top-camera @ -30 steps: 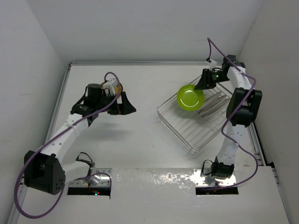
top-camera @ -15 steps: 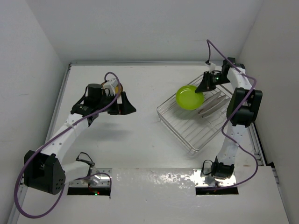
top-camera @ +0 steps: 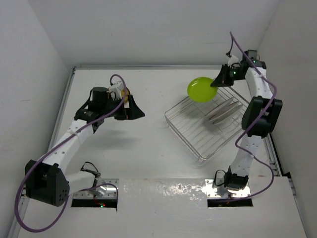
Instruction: Unload the plates from the dish rack
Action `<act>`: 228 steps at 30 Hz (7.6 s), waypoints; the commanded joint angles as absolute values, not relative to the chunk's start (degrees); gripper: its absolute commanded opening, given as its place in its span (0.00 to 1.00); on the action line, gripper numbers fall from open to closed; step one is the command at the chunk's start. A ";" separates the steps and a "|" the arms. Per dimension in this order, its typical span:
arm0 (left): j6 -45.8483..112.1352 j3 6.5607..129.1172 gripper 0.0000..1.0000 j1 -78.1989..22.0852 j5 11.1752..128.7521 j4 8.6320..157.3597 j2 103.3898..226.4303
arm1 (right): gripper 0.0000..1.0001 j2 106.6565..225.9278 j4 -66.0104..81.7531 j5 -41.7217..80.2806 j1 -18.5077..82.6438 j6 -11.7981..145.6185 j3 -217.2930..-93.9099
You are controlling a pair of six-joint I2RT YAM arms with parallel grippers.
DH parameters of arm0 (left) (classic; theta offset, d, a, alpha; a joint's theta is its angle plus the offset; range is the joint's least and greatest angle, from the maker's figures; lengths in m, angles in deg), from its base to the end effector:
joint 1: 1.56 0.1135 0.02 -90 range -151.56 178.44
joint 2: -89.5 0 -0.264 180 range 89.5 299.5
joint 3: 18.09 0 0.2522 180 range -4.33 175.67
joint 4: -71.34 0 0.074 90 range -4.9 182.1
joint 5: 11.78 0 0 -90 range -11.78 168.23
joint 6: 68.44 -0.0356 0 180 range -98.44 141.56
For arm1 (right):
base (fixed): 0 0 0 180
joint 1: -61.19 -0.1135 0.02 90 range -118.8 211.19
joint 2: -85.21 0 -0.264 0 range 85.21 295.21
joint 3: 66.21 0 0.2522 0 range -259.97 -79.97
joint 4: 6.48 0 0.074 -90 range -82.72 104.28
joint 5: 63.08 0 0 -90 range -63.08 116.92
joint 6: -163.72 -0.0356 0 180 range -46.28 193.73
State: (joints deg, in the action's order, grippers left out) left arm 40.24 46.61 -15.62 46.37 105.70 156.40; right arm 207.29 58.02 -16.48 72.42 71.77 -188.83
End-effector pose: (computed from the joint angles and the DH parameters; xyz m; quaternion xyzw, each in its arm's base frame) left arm 0.2400 -0.0795 0.2846 0.0886 0.8632 -0.3570 0.3458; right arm 0.4523 -0.0649 0.2498 0.0211 0.9088 0.3421 0.2378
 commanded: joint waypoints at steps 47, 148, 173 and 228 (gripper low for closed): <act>63.93 74.15 0.00 3.01 85.52 102.59 184.50 | 0.99 141.03 33.37 37.12 39.84 43.92 -139.91; 58.20 67.64 1.00 -24.67 42.47 85.05 166.92 | 0.00 152.18 32.97 20.57 65.77 38.74 -164.01; 60.22 60.12 0.00 -23.98 74.59 97.40 170.30 | 0.99 154.38 16.37 9.12 52.93 32.66 -142.11; 39.14 46.03 1.00 -17.12 86.67 113.93 147.25 | 0.49 158.24 36.55 58.82 60.32 27.85 -140.17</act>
